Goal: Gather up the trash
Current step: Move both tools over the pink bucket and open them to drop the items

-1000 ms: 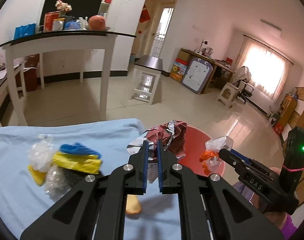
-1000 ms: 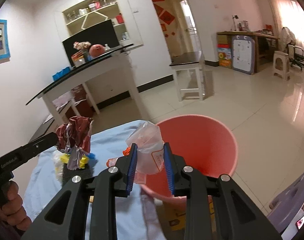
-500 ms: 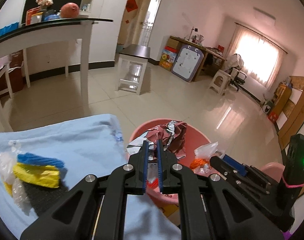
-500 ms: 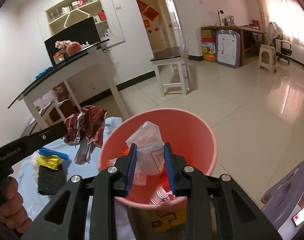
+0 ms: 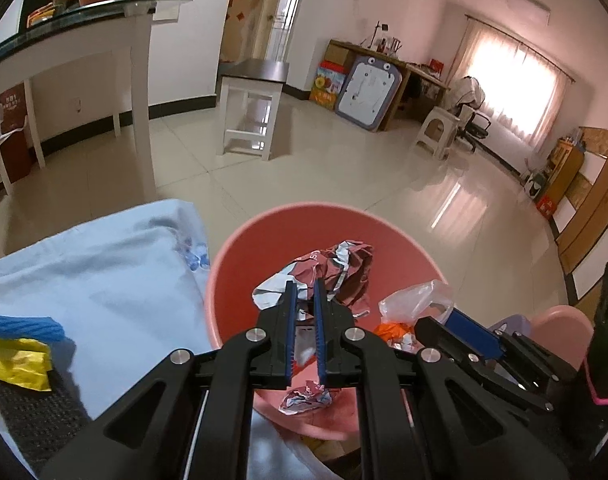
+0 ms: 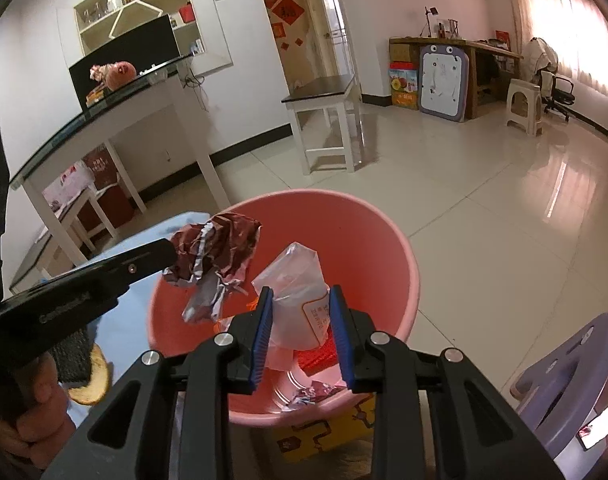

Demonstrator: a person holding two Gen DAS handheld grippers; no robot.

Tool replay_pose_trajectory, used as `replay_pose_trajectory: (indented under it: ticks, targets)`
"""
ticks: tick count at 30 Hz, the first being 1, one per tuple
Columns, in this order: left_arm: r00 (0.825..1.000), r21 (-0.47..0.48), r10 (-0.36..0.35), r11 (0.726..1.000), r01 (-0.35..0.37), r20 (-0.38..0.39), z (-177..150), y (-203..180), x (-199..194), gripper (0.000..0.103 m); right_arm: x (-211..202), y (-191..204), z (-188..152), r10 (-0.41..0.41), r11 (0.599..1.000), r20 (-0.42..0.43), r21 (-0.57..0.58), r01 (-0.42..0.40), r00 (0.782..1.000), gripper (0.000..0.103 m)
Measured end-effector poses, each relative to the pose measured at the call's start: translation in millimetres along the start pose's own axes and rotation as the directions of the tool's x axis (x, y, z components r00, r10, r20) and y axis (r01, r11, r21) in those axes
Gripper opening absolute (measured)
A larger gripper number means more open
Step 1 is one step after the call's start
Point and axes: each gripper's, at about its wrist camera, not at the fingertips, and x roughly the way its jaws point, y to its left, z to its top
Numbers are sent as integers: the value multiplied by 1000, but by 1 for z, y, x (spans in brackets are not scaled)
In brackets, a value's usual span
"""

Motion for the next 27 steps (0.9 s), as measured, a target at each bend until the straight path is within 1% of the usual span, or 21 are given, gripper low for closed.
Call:
replay_pose_trajectory:
  ticks: [4, 6, 7, 8, 9, 11, 17, 27]
  targets:
    - [1000, 2, 10, 1000, -10, -15, 1, 0, 9, 8, 10, 2, -1, -9, 1000, -18, 1, 9, 1000, 30]
    - [999, 0, 16, 1000, -16, -30, 0, -1, 13, 10, 14, 1, -3, -11, 1000, -25, 0, 11, 1000, 37]
    - [999, -8, 13, 1000, -14, -38, 0, 0, 15, 11, 14, 2, -3, -12, 1000, -27, 0, 12, 1000, 44]
    - [999, -14, 12, 1000, -12, -41, -1, -1, 14, 18, 15, 2, -3, -13, 1000, -27, -1, 13, 1000, 46]
    - [999, -25, 8, 1000, -9, -44, -1, 0, 15, 27, 15, 3, -3, -15, 1000, -26, -3, 15, 1000, 47]
    - [999, -36, 1, 999, -2, -37, -2, 0, 13, 33, 15, 4, -3, -15, 1000, -26, -6, 14, 1000, 49]
    - [1000, -22, -17, 1000, 16, -18, 0, -4, 1, 34, 6, 2, -5, -10, 1000, -16, -7, 10, 1000, 50]
    - [998, -14, -23, 1000, 24, 51, -4, -6, -43, 34, -30, 18, -9, 40, 999, 30, -25, -40, 999, 53]
